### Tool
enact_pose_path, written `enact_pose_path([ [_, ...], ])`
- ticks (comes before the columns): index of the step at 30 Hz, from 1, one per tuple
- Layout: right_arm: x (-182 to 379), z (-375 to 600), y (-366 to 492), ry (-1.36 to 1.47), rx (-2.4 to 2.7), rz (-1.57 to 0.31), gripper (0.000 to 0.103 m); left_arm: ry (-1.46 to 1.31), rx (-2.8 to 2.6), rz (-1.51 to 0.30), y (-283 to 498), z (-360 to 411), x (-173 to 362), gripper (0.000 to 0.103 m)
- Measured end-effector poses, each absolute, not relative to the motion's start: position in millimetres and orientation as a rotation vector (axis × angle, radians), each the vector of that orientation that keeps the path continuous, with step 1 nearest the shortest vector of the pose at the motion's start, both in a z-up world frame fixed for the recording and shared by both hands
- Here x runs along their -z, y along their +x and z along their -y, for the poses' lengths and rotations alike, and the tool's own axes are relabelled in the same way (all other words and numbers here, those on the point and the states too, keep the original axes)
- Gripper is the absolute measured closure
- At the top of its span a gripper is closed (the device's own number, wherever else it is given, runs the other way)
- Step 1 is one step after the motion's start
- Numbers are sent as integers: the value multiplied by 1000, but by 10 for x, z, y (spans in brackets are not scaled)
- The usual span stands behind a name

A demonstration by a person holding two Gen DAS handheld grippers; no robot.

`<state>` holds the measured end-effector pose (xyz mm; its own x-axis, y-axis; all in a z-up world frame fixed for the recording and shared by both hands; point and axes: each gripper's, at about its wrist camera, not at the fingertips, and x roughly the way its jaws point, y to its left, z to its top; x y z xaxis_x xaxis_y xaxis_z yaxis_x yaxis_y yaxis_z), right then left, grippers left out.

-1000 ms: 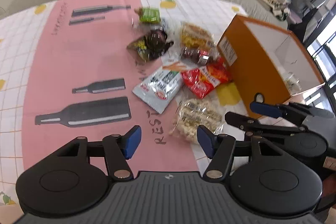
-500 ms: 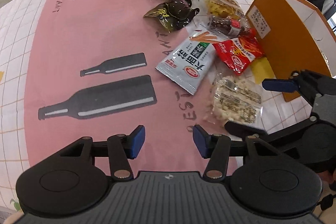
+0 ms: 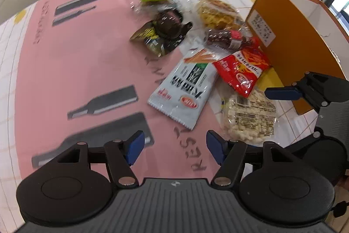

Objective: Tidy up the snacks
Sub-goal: 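Lower the left tool onto the white spicy-stick packet while the right tool approaches the puffed-snack bag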

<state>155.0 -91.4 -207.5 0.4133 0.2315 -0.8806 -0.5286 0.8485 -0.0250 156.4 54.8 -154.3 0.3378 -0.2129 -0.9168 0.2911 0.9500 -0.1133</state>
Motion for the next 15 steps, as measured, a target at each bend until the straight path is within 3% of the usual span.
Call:
enact_pose_path([
  [6,2051,1003,1535,-337,-466,-1052,16,231,432,-1102,1703,-401,1648,20],
  [8,2043,978,1531,-378,-482,-1031,11,299,473,-1090,1747,-347,1685,16],
  [15,2085,916,1626,-487,-551,-1005,7,408,576,-1068,1956,-250,1804,15],
])
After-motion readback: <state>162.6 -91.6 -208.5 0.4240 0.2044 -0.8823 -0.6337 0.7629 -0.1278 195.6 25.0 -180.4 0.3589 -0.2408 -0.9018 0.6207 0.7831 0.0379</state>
